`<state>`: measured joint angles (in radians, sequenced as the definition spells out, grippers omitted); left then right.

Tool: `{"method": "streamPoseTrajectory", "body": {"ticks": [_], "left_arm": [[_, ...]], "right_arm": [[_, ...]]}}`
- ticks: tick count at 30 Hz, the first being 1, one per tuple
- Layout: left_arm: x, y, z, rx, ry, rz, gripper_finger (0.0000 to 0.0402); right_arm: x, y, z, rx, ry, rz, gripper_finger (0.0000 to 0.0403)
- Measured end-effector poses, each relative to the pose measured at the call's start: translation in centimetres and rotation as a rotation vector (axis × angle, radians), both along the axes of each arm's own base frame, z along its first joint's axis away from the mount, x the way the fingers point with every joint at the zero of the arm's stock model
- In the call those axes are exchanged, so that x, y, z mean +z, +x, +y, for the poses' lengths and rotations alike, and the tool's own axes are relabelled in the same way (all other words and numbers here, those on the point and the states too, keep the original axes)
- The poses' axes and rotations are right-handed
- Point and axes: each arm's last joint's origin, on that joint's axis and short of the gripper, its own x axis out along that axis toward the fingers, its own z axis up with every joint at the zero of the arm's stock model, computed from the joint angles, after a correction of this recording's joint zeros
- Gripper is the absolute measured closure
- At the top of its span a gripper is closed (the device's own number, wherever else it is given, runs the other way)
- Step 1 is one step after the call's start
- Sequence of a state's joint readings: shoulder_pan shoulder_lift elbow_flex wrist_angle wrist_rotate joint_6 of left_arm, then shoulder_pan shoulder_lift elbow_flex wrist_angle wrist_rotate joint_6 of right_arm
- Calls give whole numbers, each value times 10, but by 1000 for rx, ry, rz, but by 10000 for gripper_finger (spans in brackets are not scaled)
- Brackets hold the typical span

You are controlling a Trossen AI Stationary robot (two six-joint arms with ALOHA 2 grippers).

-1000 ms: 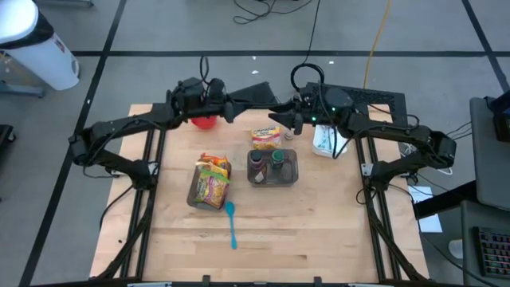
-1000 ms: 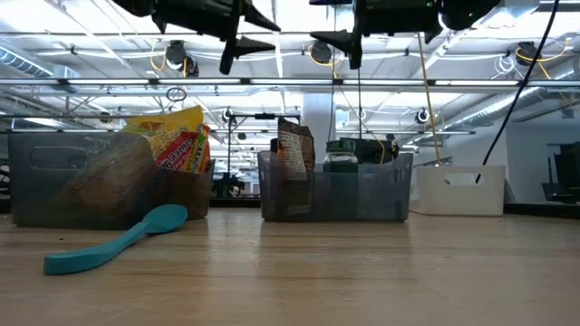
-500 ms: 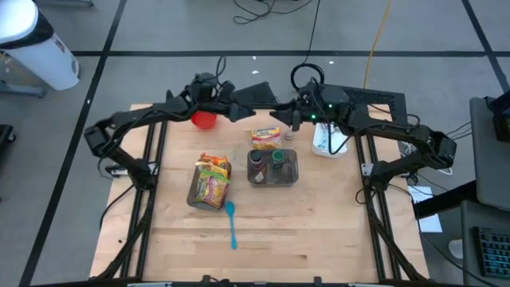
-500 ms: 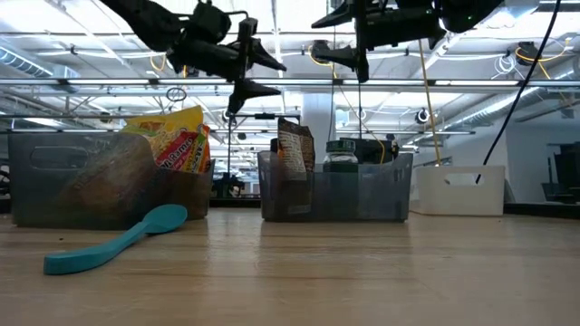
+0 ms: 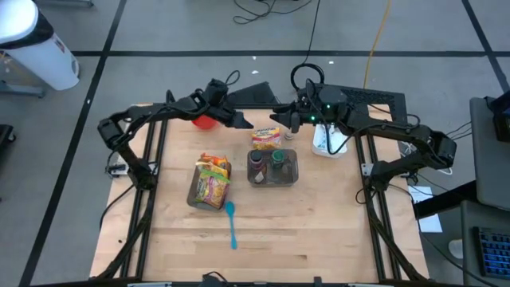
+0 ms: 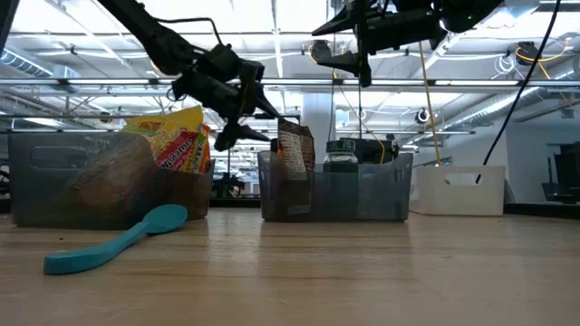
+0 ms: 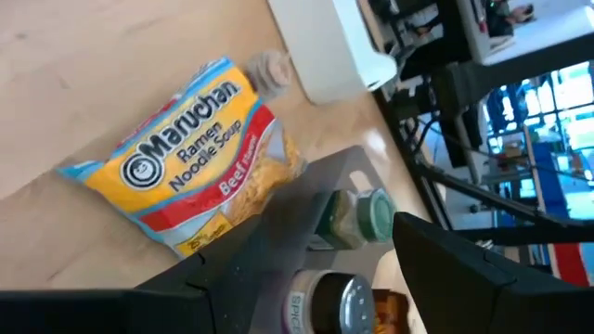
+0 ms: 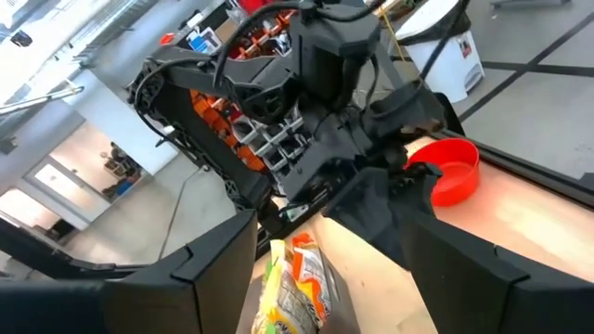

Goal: Pick & Place Food Item
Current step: Put the blue noodle pack into the left black bin

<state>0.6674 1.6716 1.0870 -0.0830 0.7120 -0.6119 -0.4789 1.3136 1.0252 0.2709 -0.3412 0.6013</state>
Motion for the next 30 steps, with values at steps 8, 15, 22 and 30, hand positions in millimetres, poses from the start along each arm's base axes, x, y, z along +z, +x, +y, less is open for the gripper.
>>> {"method": "streamPoseTrajectory", "body": {"ticks": [8,15,22,30], "left_arm": [[-17,6,2,-2,9,49,156],[-34,13,0,-8,-15,94,156],[-45,15,3,47,36,153,156],[-67,19,7,76,2,211,156]], "right_arm": [[-4,0,1,2,11,43,147],[-6,0,1,2,19,62,147],[-6,0,1,1,19,62,147],[-6,0,1,1,19,62,147]]}}
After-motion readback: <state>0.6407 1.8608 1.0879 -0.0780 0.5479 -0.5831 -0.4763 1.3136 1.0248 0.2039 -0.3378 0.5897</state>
